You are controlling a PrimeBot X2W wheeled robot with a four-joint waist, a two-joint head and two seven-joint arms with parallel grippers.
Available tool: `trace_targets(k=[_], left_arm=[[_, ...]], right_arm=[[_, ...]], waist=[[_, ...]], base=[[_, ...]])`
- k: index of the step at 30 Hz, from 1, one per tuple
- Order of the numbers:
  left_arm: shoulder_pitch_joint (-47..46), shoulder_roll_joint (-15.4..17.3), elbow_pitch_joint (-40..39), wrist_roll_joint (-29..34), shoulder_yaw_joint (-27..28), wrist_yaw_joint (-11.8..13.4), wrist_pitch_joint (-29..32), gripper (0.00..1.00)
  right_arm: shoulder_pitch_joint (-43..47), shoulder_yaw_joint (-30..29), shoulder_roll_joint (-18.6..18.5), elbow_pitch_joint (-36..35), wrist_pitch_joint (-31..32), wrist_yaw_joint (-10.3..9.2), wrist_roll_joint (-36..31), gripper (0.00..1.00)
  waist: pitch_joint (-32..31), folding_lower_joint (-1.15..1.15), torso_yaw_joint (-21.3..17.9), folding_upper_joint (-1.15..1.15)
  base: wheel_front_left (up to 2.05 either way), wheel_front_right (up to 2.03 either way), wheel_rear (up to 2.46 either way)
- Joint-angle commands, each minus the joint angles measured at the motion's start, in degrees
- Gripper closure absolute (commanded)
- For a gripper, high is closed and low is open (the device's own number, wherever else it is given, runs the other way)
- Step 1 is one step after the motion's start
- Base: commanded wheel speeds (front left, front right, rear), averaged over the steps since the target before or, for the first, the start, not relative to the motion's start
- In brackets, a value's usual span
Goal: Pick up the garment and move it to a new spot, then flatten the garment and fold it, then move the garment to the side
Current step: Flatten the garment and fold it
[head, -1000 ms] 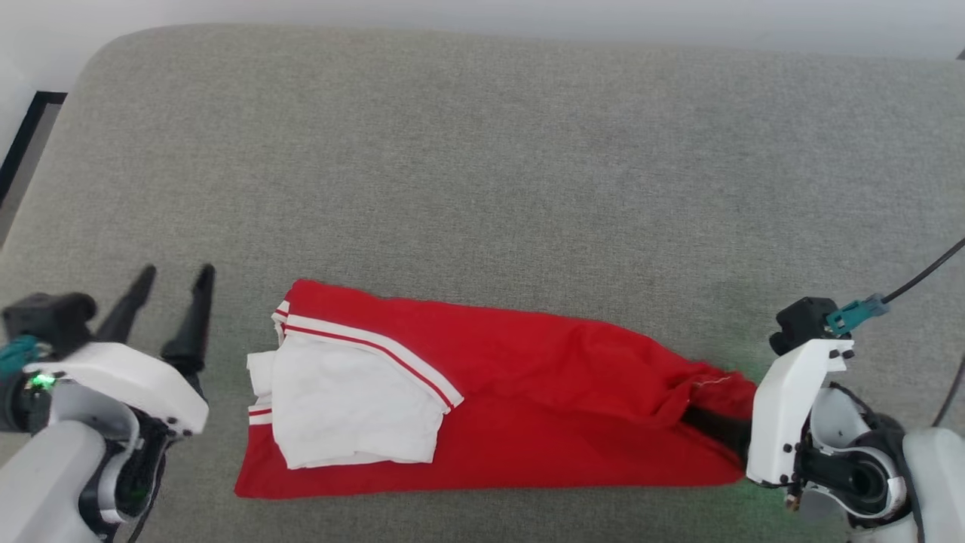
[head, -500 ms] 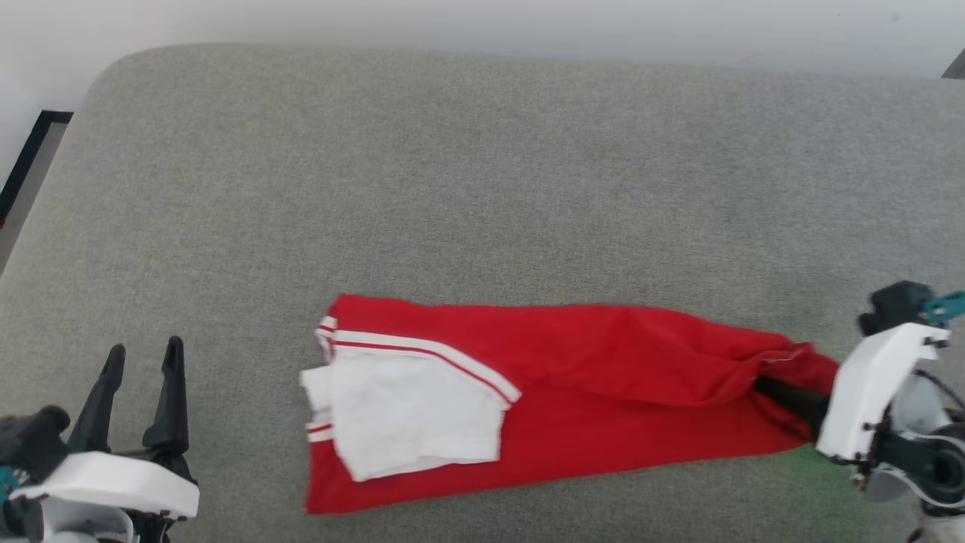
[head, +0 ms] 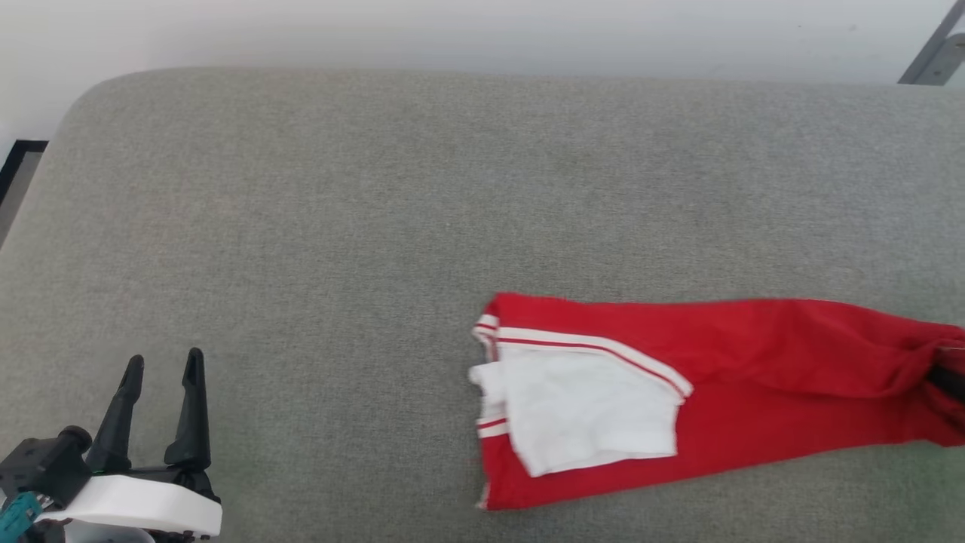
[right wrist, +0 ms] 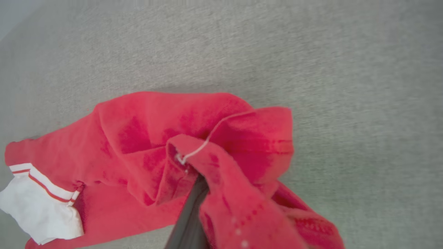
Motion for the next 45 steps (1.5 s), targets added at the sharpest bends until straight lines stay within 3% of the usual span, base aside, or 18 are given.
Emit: trace_targets(k=[1,10,18,24,31,39,40,41,42,45], left_arm=[[0.7,0.2,-0.6,-0.3,-0.1,-0.2,-0.3,0.0],[1.7,0.0,-1.4,-1.4,-0.1,-0.2,-0.3,0.0],[2.6,0.0,-1.5,-1.7,-0.6,-0.2,-0.3,0.0],[1.6,-0.3,-1.4,-2.3,-1.8,-0.2,-0.3,0.0],[-0.8,-0.6,-0.7,-2.4,-4.2,-0.2,-0.3,0.0],[-2.5,-1.1,0.1,-3.0,-5.4,-0.2,-0.3,0.0],[-2.6,-1.2,0.1,-3.0,-5.4,-0.2,-0.3,0.0],[-2.7,-1.2,0.1,-3.0,-5.3,-0.2,-0.3,0.0],[-2.7,-1.3,0.1,-3.1,-5.1,-0.2,-0.3,0.0],[-2.2,-1.3,-0.2,-3.2,-4.7,-0.2,-0.3,0.0]], right_arm=[[-1.0,-1.2,-1.2,1.2,-0.6,0.0,-1.4,1.0],[-1.9,-1.6,-3.0,1.1,1.3,0.0,-3.6,1.0],[2.6,1.6,2.1,-13.4,9.3,0.0,3.7,1.0],[3.9,8.1,6.4,-20.5,10.8,0.0,4.0,1.0],[1.3,18.0,10.1,-17.3,8.6,0.0,2.0,1.0],[-2.5,26.0,11.6,-8.0,2.3,0.0,0.1,1.0],[-2.8,26.6,11.6,-6.9,1.7,0.0,0.3,0.86],[-3.1,27.1,11.5,-6.1,1.3,0.0,0.4,0.6],[-3.5,27.6,11.1,-5.5,0.8,0.0,0.3,0.0],[-4.0,28.7,10.3,-4.9,1.3,0.0,1.3,0.0]], waist=[[-0.2,0.0,-0.6,0.0],[-1.8,0.0,-1.5,0.0],[-3.5,0.0,-0.9,0.0],[-3.8,0.0,0.8,0.0],[-3.6,0.0,3.8,0.0],[-3.0,0.0,6.4,0.0],[-3.0,0.0,6.5,0.0],[-3.0,0.0,6.6,0.0],[-3.0,0.0,6.7,0.0],[-3.1,0.0,6.4,0.0]], base=[[0.0,0.0,0.0],[0.0,0.0,0.0],[0.0,0.0,0.0],[0.0,0.0,0.0],[0.0,0.0,0.0],[0.0,0.0,0.0],[0.0,0.0,0.0],[0.0,0.0,0.0],[0.0,0.0,0.0],[0.0,0.0,0.0]])
